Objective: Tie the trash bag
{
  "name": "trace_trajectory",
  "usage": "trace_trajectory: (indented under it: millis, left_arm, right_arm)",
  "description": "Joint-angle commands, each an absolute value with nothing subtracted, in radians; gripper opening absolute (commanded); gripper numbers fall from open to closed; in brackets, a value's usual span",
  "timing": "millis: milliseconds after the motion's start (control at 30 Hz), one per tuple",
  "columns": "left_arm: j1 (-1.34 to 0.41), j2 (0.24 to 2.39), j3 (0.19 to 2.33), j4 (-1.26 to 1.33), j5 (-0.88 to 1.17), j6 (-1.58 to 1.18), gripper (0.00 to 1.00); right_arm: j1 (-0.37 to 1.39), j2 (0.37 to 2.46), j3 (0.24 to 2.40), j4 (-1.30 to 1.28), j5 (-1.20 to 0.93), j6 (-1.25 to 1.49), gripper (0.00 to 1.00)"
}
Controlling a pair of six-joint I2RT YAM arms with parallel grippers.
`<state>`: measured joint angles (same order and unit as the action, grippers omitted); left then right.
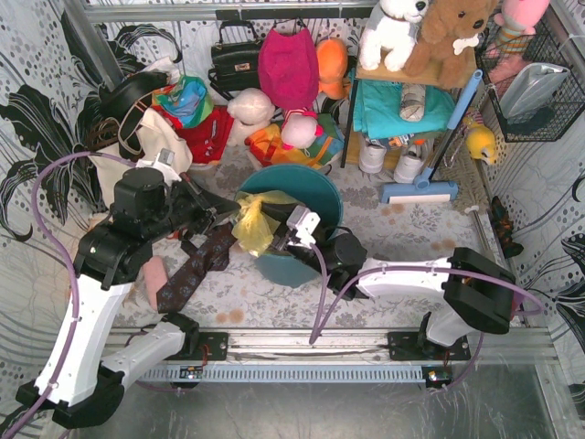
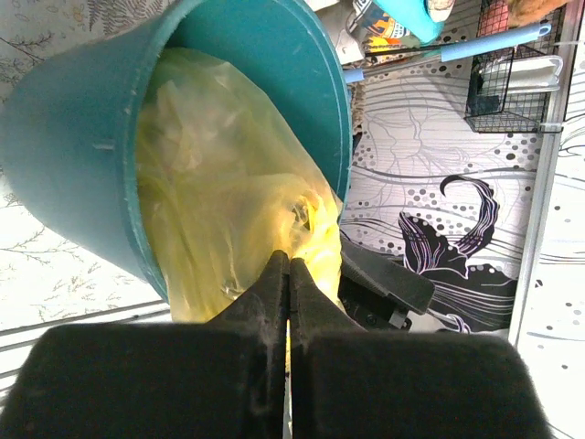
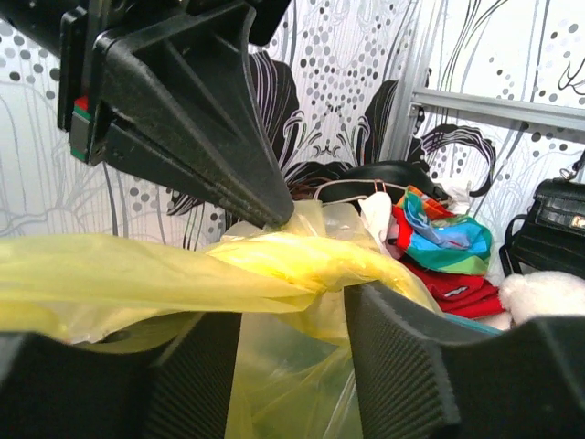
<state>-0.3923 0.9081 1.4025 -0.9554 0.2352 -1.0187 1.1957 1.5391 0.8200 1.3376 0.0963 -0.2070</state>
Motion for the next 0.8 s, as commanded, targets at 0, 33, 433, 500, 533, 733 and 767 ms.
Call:
trace_trajectory:
  millis: [0, 33, 433, 500, 533, 733, 767]
  left_arm:
    - [-0.397, 0.901, 1.417, -0.894, 0.193, -1.015, 0.0]
    - [-0.397, 0.901, 1.415, -0.895, 0.189, -1.015, 0.0]
    - [-0.397, 0.897, 1.4, -0.878, 0.193, -1.028, 0.0]
    - [-0.396, 0.9, 1.399, -0.86, 0.212, -1.038, 0.0]
    - [-0.397, 0.9, 1.401, -0.852, 0.222, -1.042, 0.0]
    - [-0.397, 0.907, 1.433, -0.867, 0.241, -1.029, 0.09]
    - [-0.396, 0.908, 1.436, -0.87, 0.248, -1.029, 0.1]
  right_arm:
    - [1.203, 1.46, 0.779, 1.284, 0.076, -0.219, 0.51]
    - [1.203, 1.445, 0.771, 1.267, 0.078, -0.222, 0.52]
    - [1.203, 1.272, 0.74, 1.012, 0.051, -0.236, 0.49]
    - [1.203, 1.285, 0.741, 1.025, 0.045, -0.238, 0.42]
    - [1.203, 1.293, 0.744, 1.036, 0.041, -0.238, 0.38]
    - [1.203, 1.358, 0.77, 1.112, 0.011, -0.232, 0.1]
    - [1.203, 1.364, 0.773, 1.124, 0.006, -0.228, 0.07]
